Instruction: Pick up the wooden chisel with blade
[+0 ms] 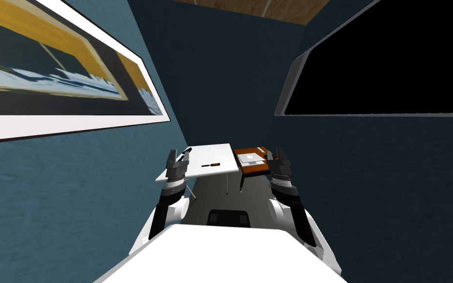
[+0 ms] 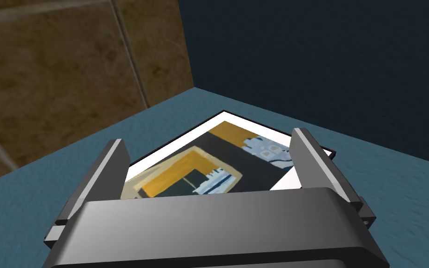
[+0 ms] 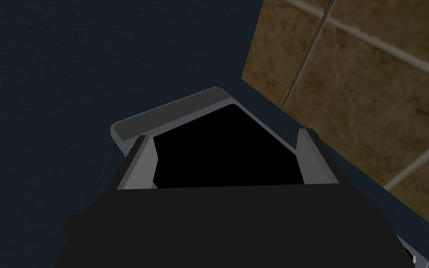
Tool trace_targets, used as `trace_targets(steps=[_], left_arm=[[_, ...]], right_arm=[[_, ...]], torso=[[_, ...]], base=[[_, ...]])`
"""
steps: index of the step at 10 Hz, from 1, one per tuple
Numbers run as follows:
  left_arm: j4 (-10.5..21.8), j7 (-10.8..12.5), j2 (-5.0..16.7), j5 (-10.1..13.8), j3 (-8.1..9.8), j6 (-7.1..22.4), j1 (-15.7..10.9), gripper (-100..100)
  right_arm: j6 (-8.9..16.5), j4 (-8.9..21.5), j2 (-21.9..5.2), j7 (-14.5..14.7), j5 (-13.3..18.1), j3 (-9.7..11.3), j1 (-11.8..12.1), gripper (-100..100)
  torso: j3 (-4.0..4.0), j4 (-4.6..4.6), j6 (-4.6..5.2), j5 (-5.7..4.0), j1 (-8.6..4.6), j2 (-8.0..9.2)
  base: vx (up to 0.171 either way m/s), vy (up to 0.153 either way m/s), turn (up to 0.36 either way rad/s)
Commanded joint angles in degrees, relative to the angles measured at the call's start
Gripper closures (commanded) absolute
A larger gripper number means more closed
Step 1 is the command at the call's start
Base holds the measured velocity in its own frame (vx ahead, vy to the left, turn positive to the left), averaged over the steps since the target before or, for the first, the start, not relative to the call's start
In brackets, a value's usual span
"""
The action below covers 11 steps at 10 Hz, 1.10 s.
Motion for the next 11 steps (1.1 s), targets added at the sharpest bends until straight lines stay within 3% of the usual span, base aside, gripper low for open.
trace_targets(steps=[1,3,6,11], left_arm=[[0.1,-0.2,1.8,0.1,0.26,1.4,-0.6,-100],[0.4,-0.5,4.3,0.3,0.89,4.5,-1.9,-100],[0.6,-0.8,5.4,0.4,1.33,6.8,-2.9,-100],[1.2,-1.7,7.6,0.8,3.08,14.6,-6.8,-100]], right_arm=[[0.0,0.0,0.0,0.0,0.0,0.0,0.0,0],[0.0,0.0,0.0,0.0,0.0,0.0,0.0,0],[0.0,0.0,0.0,0.0,0.0,0.0,0.0,0],[0.0,0.0,0.0,0.0,0.0,0.0,0.0,0]], torso=[[0.0,0.0,0.0,0.0,0.0,0.0],[-0.02,-0.01,0.0,0.0,0.02,-0.03],[-0.02,-0.01,0.0,0.0,0.01,-0.04],[-0.02,-0.01,0.0,0.0,0.01,-0.04]], base=[[0.0,0.0,0.0],[0.009,0.001,0.01],[0.007,0.0,0.008],[0.007,0.001,0.015]])
